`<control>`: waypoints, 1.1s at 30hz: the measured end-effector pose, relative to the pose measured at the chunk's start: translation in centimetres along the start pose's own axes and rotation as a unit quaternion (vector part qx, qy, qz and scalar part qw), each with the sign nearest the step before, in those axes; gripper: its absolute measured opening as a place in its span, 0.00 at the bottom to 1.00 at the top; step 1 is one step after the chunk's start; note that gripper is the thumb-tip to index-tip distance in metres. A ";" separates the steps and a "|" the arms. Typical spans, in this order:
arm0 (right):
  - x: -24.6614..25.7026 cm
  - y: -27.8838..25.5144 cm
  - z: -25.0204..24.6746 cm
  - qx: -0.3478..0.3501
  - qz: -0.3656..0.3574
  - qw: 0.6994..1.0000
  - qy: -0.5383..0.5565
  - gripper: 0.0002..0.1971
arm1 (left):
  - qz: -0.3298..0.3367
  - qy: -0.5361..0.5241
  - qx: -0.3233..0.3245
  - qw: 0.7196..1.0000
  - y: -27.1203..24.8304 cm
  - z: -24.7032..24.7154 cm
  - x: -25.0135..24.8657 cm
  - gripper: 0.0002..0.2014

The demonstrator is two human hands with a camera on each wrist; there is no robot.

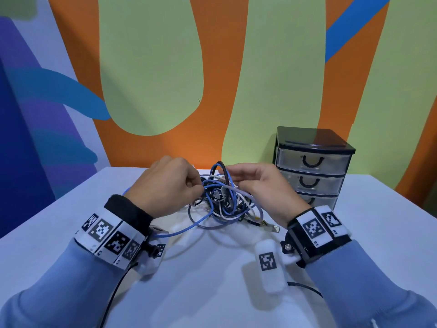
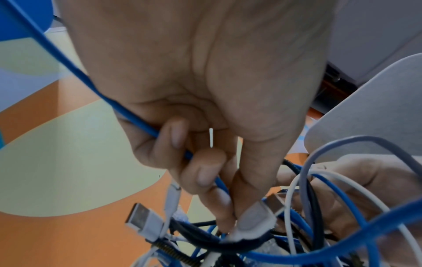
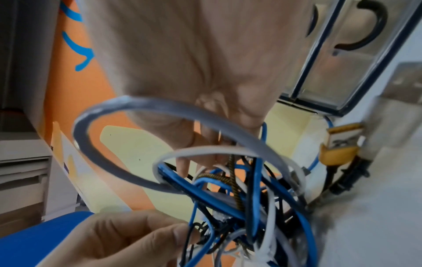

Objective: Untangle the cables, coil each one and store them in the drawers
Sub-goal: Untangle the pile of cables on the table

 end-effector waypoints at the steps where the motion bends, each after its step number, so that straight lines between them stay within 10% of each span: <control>1: 0.0 0.0 0.1 0.003 0.001 1.000 0.012 0.27 | 0.000 -0.001 0.002 1.000 0.0 0.0 0.0 0.10; 19: 0.4 -0.4 0.5 0.002 -0.027 1.000 0.016 0.17 | -0.002 -0.108 0.054 0.993 -0.5 0.6 -1.3 0.09; 33: 1.6 -0.8 0.9 0.003 -0.068 0.998 -0.018 0.16 | -0.078 -0.333 0.068 0.937 -0.4 0.8 0.1 0.15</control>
Point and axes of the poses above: each hand's wrist, its own y-axis towards the middle knuckle, its own z-axis out of the palm, x = y × z, the point moved 8 cm from there along y, towards the middle knuckle, and after that the axes turned 9 degrees about -z, right-handed, at the moved point
